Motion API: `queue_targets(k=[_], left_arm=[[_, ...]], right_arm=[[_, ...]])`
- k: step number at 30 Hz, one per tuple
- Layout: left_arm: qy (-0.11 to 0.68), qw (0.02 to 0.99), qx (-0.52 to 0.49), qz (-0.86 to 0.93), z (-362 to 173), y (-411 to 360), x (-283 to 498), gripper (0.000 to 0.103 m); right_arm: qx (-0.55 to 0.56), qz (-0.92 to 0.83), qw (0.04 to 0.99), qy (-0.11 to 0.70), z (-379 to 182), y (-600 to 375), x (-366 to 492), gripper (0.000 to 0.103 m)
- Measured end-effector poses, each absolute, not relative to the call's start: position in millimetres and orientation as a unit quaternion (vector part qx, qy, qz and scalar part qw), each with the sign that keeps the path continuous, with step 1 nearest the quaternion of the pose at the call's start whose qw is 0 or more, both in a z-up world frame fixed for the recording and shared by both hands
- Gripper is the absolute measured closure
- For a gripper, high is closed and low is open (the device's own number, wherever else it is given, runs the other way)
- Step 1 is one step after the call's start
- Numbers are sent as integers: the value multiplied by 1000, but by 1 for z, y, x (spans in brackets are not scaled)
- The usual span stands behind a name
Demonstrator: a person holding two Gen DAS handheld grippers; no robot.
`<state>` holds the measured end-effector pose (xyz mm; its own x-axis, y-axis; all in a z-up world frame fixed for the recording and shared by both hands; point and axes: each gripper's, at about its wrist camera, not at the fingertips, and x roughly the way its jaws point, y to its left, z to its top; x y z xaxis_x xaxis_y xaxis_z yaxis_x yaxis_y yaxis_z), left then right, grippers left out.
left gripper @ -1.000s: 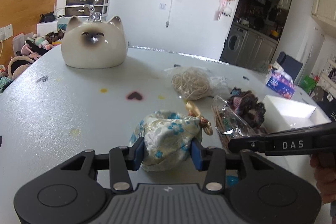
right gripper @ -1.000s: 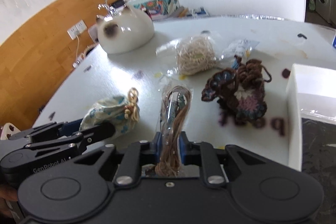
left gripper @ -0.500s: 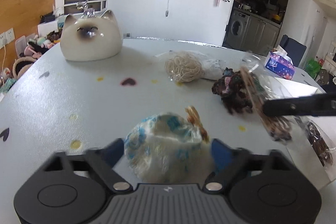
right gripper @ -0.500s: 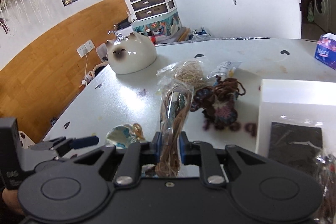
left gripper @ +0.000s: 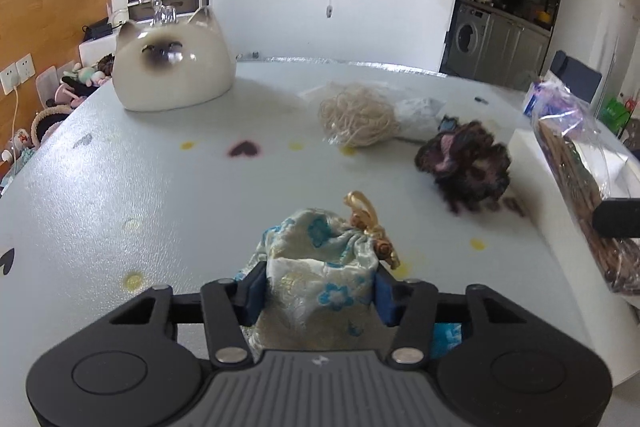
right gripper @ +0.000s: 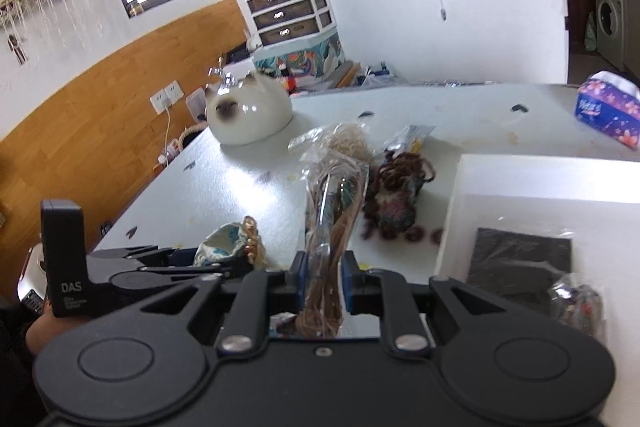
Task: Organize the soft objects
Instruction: 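Carry the floral pouch toward the box while the right tool lowers the cord bag into it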
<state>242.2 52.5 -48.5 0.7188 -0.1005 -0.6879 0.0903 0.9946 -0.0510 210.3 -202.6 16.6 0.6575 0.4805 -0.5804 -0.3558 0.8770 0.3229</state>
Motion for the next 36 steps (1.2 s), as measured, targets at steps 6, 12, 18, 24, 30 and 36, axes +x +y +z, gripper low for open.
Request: queue_targets(k=[6, 12, 18, 24, 30, 36], left_arm=[[339, 938, -22, -67, -23, 41, 229, 50], [299, 948, -21, -112, 6, 10, 213, 51], [273, 948, -20, -163, 22, -33, 204, 51], [271, 940, -21, -207, 25, -75, 203, 50], [283, 928, -24, -242, 20, -112, 206, 50], [286, 920, -23, -265, 19, -141, 209, 51]], right_arm=[[94, 212, 921, 312, 33, -246, 193, 85], [90, 158, 937, 299, 36, -303, 177, 85], [88, 107, 942, 306, 26, -352, 168, 85], [62, 65, 940, 330, 5, -379, 165, 84], [55, 67, 926, 368, -25, -386, 169, 82], [90, 84, 925, 360, -30, -390, 167, 63]])
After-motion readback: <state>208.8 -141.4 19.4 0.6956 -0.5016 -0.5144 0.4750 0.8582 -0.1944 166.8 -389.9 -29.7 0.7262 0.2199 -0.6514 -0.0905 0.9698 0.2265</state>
